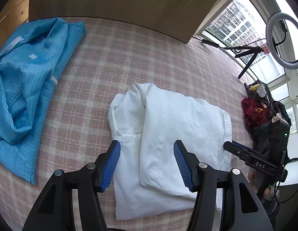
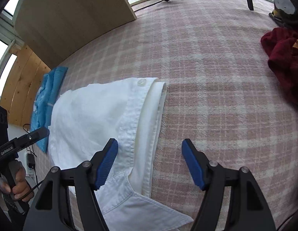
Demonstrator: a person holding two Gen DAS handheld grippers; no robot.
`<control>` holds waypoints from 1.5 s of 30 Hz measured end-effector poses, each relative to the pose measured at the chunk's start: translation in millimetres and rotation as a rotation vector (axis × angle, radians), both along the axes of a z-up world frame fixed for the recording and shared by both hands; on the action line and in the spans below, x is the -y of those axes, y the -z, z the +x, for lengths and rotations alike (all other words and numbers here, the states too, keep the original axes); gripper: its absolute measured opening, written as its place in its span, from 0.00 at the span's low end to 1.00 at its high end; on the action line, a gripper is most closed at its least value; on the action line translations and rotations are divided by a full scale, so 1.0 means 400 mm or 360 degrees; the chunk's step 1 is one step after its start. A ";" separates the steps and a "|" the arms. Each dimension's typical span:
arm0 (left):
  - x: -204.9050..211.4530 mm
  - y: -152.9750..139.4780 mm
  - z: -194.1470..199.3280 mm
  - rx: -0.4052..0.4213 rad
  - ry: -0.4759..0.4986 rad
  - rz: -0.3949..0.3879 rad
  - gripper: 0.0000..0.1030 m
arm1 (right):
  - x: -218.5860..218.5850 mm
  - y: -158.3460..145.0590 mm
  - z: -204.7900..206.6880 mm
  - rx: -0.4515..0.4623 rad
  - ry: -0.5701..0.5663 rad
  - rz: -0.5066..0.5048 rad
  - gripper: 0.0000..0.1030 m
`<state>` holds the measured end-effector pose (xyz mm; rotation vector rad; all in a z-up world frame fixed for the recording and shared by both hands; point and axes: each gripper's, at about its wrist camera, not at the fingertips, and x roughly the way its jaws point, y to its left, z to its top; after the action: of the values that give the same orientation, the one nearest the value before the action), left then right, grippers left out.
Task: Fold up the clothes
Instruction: 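Grasp the folded white shirt with both grippers, then lift the folded shirt with both grippers and carry it onto the blue garment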
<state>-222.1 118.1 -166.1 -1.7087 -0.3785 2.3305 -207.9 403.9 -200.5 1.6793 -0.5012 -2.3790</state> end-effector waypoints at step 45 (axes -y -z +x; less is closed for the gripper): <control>0.201 -0.244 0.048 -0.0448 0.0250 0.0222 0.13 | 0.361 -0.253 0.005 -0.0462 -0.0306 -0.0164 0.11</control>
<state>-202.8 37.8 -68.7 -1.2764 -0.3322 2.3250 -205.8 259.4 -99.4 1.2494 -0.3855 -2.3560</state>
